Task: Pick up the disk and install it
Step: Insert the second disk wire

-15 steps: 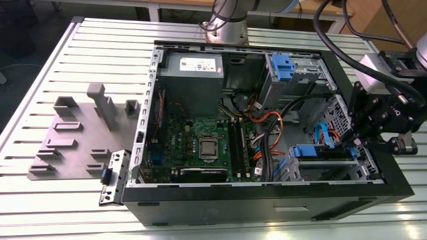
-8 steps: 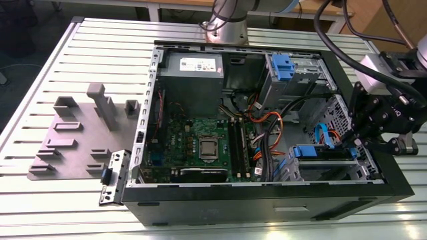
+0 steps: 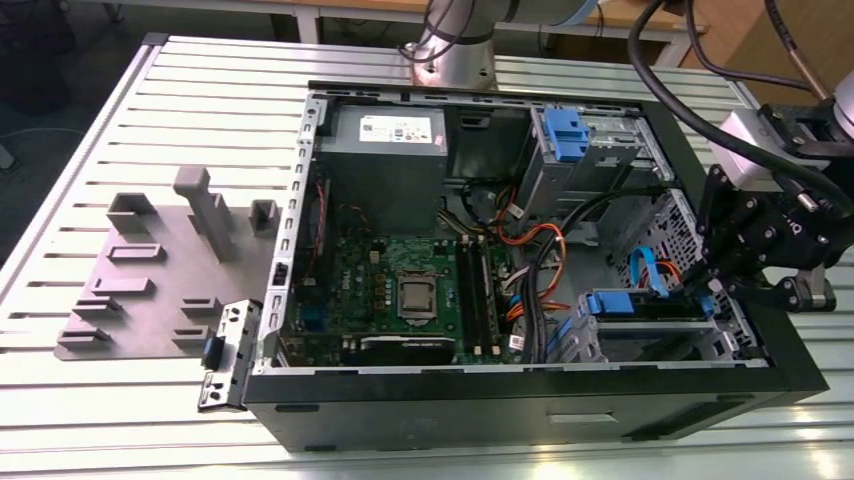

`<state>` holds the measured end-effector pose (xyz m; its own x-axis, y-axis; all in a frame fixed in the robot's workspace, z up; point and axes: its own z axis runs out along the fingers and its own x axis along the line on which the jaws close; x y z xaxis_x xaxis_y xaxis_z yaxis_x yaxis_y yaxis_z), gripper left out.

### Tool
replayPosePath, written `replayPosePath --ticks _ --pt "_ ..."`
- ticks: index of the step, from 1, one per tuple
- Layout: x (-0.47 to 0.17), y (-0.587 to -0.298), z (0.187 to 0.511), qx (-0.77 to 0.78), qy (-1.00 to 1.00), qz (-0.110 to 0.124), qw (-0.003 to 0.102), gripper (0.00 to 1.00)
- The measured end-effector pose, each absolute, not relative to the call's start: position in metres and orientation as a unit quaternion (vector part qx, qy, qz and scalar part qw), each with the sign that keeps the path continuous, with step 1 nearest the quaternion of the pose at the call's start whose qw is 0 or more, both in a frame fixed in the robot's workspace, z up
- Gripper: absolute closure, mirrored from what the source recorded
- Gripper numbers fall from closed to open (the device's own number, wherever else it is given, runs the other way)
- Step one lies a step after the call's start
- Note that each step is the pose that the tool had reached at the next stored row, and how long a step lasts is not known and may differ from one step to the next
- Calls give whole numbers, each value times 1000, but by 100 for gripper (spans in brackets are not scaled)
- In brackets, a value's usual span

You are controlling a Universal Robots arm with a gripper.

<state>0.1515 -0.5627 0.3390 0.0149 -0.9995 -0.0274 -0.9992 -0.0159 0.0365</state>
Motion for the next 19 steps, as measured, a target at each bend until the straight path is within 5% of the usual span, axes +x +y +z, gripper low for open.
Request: replayPosePath --ticks 19 --pt "151 -565 338 712 -701 -23 3 84"
